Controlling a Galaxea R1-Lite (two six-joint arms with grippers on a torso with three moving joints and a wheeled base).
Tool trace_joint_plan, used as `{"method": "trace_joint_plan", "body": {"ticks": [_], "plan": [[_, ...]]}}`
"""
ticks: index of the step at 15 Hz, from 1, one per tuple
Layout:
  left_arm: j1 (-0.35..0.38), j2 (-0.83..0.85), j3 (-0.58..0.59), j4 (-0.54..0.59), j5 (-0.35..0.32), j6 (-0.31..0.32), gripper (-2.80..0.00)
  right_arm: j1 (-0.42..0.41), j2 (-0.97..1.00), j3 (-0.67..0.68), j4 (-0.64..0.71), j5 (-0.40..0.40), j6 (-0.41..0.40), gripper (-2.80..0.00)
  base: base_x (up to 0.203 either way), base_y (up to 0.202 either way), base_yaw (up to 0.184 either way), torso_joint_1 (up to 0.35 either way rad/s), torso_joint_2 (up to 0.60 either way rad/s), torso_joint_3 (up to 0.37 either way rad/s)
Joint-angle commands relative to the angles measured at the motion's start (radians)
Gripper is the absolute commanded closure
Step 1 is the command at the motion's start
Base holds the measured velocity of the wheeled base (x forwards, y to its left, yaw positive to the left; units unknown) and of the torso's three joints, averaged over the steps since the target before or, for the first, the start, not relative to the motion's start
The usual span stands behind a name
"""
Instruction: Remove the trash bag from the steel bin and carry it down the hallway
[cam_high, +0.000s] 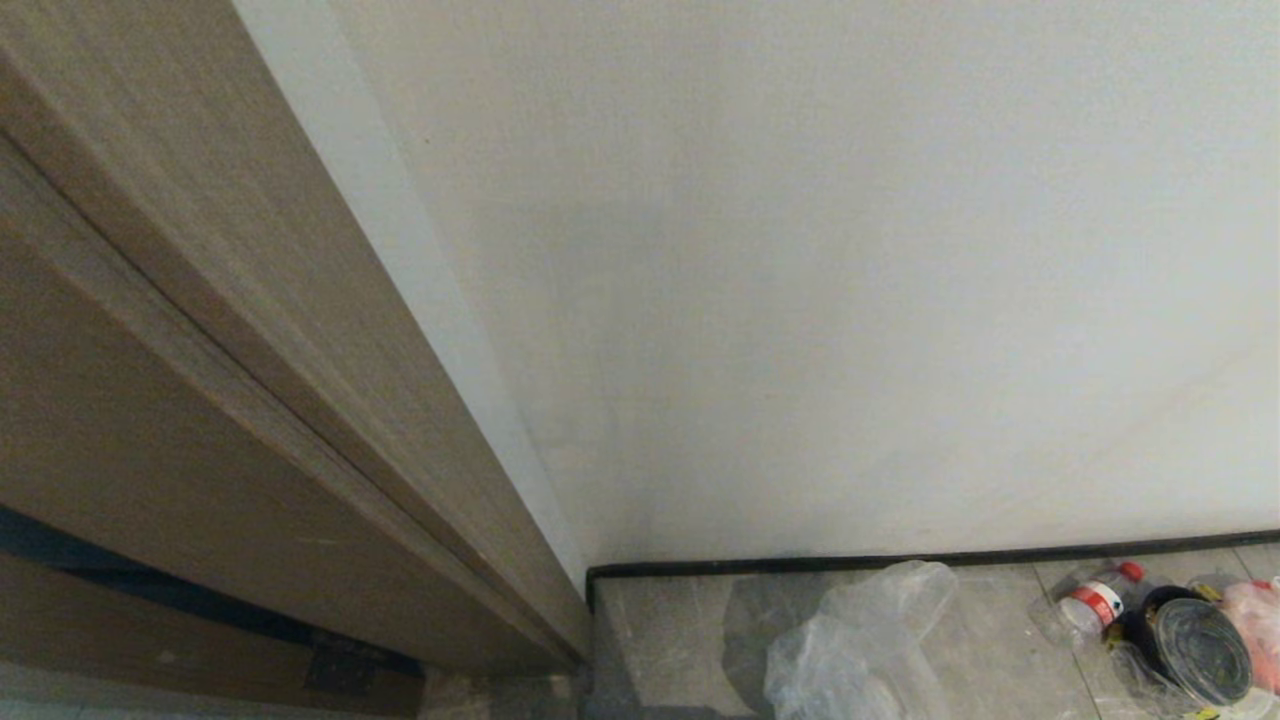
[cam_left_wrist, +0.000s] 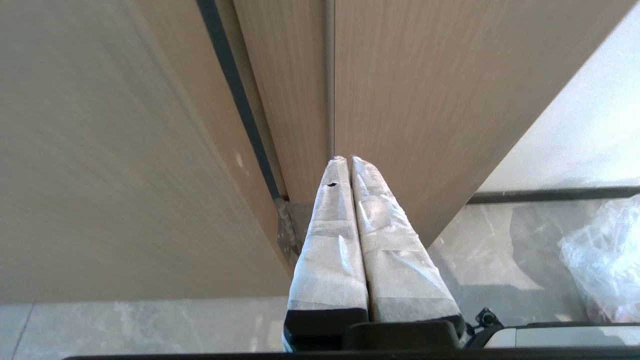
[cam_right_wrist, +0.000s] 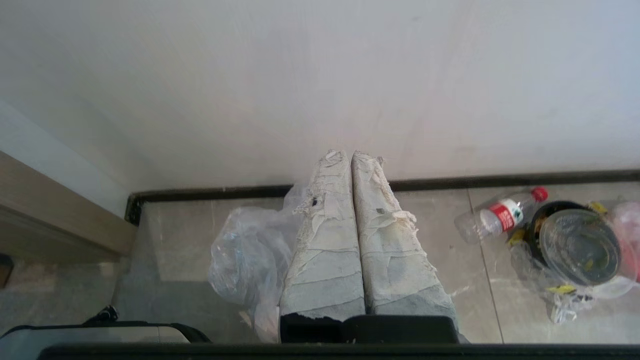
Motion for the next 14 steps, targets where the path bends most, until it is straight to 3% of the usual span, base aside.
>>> {"method": "trace_joint_plan", "body": {"ticks": [1,14], "plan": [[0.0,-0.001,0.0,0.0,0.001,-0.001,0.0,0.0,0.0,0.003,0.0,0.0,0.001,0.0,0.0,0.0,0.0,0.0,0.0,0.207],[0.0,0.0,0.0,0.0,0.001,-0.001,0.0,0.0,0.001,0.003,-0.004,0.0,0.0,0.0,0.0,0.0,0.0,0.003,0.0,0.203]]}}
